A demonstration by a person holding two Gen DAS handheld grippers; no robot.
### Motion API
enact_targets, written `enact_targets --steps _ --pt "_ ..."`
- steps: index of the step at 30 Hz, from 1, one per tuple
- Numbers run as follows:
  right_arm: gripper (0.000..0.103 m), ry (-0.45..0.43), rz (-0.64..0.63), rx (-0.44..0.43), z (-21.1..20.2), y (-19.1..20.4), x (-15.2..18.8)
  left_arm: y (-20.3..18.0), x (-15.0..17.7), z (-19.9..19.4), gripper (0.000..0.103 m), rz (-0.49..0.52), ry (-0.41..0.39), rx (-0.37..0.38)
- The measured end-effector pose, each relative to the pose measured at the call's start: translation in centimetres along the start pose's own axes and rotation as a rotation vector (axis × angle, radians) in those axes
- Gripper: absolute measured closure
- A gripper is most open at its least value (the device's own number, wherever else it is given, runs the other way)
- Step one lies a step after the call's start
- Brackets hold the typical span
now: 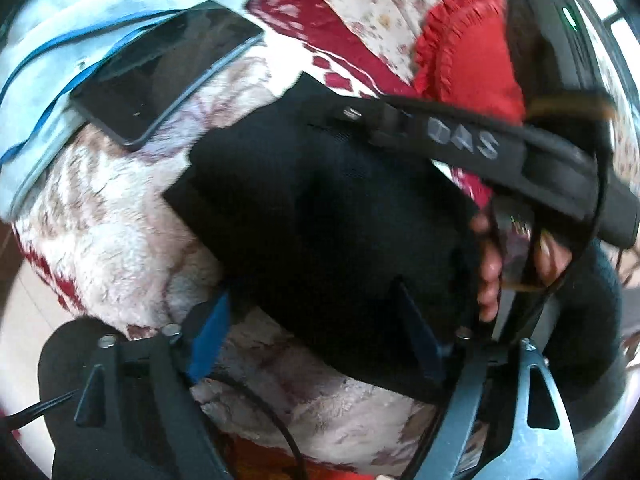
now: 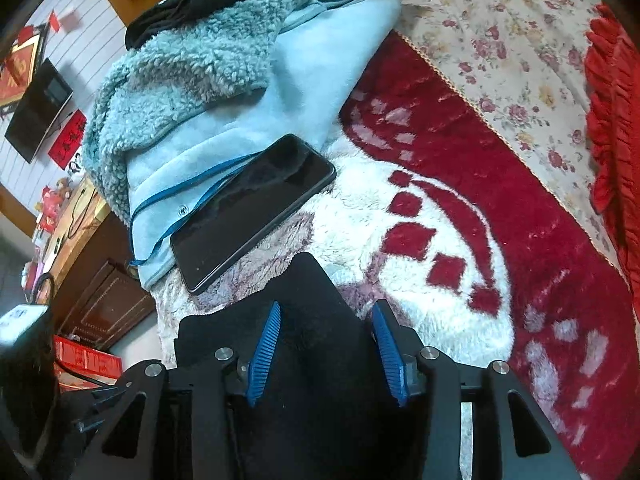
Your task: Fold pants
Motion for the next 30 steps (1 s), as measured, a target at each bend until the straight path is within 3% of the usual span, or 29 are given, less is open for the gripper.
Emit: enact_targets --steps 3,8,9,12,14,17,24,30 --pt "0.057 0.003 -0.002 -0.003 0.5 0.0 -0.1 -0.3 0.2 0.3 0.012 0.029 0.016 -0.006" --pt "0.059 -0.016 0.012 -0.013 0.8 -0.1 -0.1 -0.1 -0.1 0.5 0.014 0.009 0.021 0.007" --pt "0.062 -0.024 0.016 -0.014 0.8 0.0 0.0 0.0 -0.2 0.5 0.018 0.006 0.016 -0.003" --pt "0.075 -0.043 0.008 -0.008 0.3 0.4 0.3 -0.1 -0.3 -0.1 0.044 0.009 -0.006 -0.008" --pt "0.084 -0.07 0.008 -0.018 -0.7 0.8 0.5 -0.5 -0.2 -0.6 0.069 0.014 -0.003 0.011" --pt "0.088 -0.128 0.002 -0.038 -2.7 1.7 0.6 -1.1 0.0 -1.7 0.079 0.044 -0.041 -0.028" --pt "0.089 -0.304 -0.026 -0.062 -9.8 4.5 1.9 -3.4 1.3 -5.9 0.085 0.127 -0.167 -0.059" --pt "0.089 -0.507 0.012 -0.044 -19.0 5.1 6.6 -9.0 5.1 -10.8 0.085 0.314 -0.314 -0.03"
Point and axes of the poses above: each gripper's, at about its wrist camera, not at the fingertips, and z roughly the way its jaws point, y to its left, x to its underside, the point moved 2 cm from there along z, roughly the way its jaws point, and after that the axes turned 11 degrees about -x, right-handed, at the moved point
